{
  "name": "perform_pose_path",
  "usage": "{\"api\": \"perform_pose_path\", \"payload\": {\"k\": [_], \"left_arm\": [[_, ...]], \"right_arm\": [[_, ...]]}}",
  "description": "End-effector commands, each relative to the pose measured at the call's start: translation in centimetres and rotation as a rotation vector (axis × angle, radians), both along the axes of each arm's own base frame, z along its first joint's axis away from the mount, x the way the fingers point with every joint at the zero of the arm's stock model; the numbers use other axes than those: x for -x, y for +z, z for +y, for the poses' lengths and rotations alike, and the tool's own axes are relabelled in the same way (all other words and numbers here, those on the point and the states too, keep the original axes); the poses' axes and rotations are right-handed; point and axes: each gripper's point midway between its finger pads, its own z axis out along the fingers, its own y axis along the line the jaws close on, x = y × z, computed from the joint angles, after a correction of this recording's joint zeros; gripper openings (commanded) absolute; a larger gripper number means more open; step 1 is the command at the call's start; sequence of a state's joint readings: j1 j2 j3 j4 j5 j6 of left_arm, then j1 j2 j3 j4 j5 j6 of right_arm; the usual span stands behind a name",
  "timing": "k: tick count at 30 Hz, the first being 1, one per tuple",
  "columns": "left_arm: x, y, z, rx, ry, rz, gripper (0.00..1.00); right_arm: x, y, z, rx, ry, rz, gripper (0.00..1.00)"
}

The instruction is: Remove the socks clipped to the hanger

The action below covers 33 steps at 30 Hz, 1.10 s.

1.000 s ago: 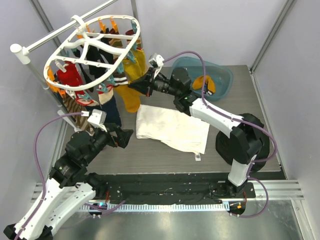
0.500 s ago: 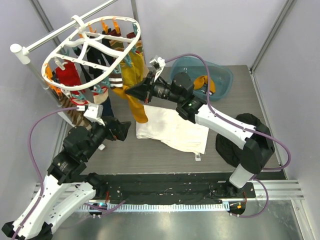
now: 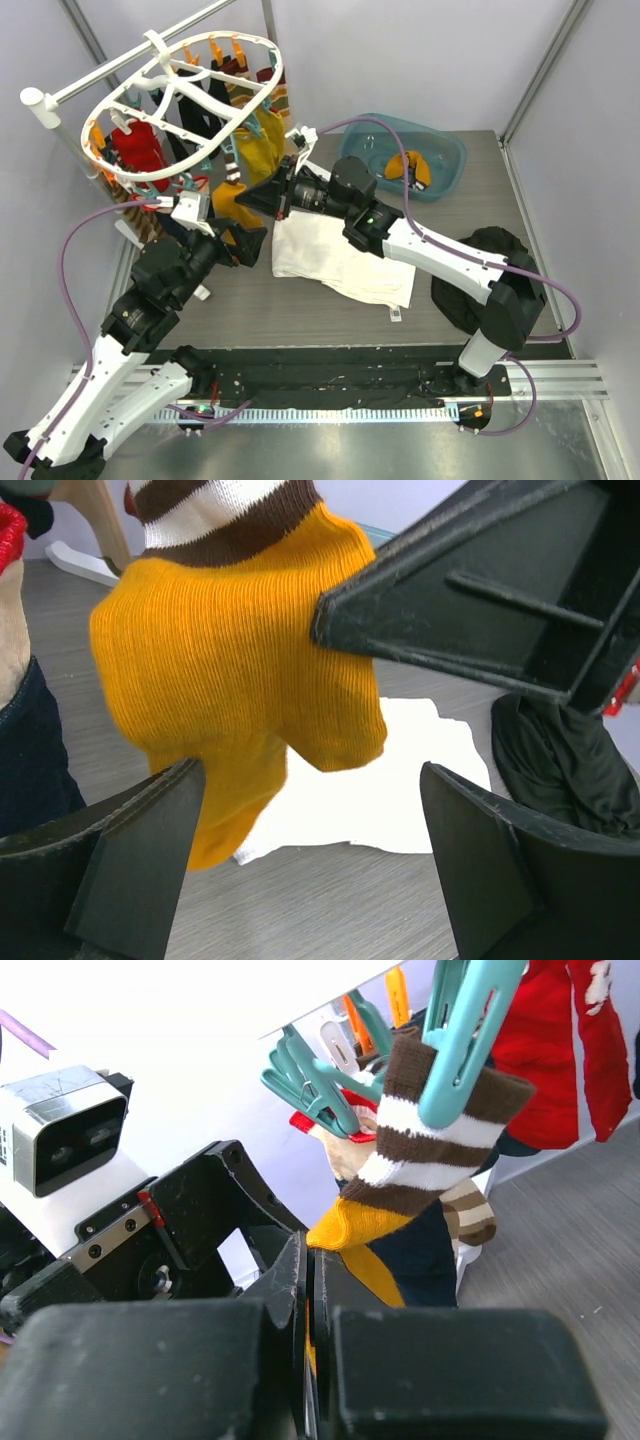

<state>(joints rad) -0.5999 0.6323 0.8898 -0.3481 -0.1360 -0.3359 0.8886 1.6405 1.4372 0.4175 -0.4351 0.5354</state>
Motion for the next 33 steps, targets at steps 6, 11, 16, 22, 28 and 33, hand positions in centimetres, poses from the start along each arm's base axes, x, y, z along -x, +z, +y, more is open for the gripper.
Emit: {"api": "perform_pose_path", "payload": {"k": [6,11,16,22,28,33], "left_arm": [[-1.1,1.0,-0.3,0.013,0.020,-0.033,0.68],[-1.6,0.6,-0.7,0.012,0.016,-0.025,0.67],[-2.1,0.7,-1.0,0.009,0.020,-0.018,0.76],[-3.0,1.0,-0.2,-0.011,0.082,-0.013,0.72],[-3.6,0.9,-0.5,-0.001,0.090,-0.004,0.71],[-3.8,0.3,-0.8,-0.010,0.084,0.009,0.31]], "right_arm": [[0.9,4.3,-1.6,-0.113,-0.046,-0.014,0.01],[1.5,5.2,-2.0,-0.156,-0.037,0.001,0.01],[1.8,6.0,-2.2,-0.181,-0.037,0.000,0.01],[2.0,5.8,-2.1,-0.186,-0.031,0.022,0.01],[2.2,5.8,-2.0,-0.201,-0.021,0.039,0.01],[2.3,5.6,-1.9,-0.199,-0.017,0.045,0.01]]}}
